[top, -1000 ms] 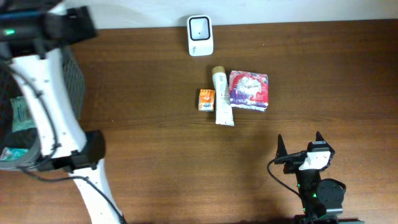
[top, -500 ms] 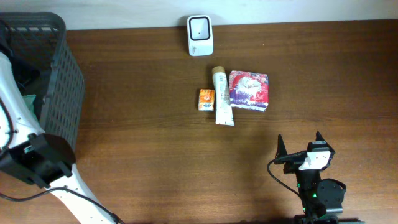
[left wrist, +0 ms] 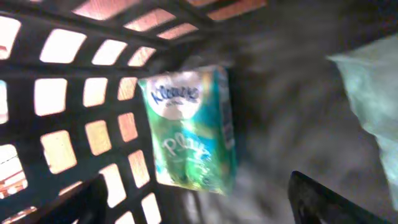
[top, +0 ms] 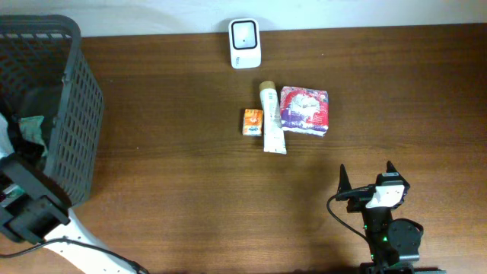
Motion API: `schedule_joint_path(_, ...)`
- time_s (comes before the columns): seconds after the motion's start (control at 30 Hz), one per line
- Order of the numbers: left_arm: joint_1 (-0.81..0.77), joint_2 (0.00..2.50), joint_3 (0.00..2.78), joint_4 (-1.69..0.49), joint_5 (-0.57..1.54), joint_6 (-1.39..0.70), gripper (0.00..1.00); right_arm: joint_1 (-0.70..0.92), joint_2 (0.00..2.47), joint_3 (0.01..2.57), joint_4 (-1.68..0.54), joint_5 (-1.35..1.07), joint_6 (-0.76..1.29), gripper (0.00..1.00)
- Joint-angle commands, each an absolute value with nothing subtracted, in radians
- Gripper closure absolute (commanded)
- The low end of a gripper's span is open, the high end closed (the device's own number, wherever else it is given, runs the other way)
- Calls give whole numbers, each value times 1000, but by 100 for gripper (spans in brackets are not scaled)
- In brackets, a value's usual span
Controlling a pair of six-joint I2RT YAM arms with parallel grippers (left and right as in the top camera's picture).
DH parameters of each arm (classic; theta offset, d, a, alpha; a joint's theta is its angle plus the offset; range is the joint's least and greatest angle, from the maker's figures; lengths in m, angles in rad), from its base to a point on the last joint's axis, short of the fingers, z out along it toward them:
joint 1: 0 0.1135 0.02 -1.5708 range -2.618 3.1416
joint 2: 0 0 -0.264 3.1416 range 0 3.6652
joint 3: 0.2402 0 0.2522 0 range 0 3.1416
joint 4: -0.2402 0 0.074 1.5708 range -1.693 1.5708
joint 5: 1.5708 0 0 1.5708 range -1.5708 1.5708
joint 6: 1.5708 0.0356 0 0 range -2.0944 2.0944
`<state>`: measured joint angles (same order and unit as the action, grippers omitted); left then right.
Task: Scan the item barcode
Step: 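Reach into the basket and grasp the green tissue pack with the left gripper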
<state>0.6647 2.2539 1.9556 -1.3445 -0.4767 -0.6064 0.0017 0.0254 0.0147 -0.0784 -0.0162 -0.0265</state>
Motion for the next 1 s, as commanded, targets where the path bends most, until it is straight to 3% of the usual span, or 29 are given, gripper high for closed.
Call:
schedule_joint_path(0.0,677,2243,1944,-1339,-493,-617,16,8,22,6,-80,-3,-26,1)
schedule_joint_path(0.2,677,2244,1834,-1239,-426,-613,16,8,22,6,-80,-3,-26,1)
schedule_joint_path(0.4,677,2244,1781,-1131,-455,-522,39,8,22,6,-80,-3,-26,1)
schedule_joint_path(0.5,682,2244,1781,-1107,-468,-522,43,8,22,6,-80,-3,-26,1)
schedule_joint_path(0.6,685,2244,1781,-1107,-468,-522,59,8,22,6,-80,-3,-26,1)
schedule_joint_path(0.73,685,2244,1781,-1155,-468,-522,97,8,22,6,-80,-3,-26,1)
schedule_joint_path(0.77,685,2244,1781,-1169,-468,-522,100,8,22,6,-80,-3,-26,1)
schedule_joint_path(0.97,682,2210,1862,-1323,-419,-522,100,8,22,6,-80,-3,-26,1)
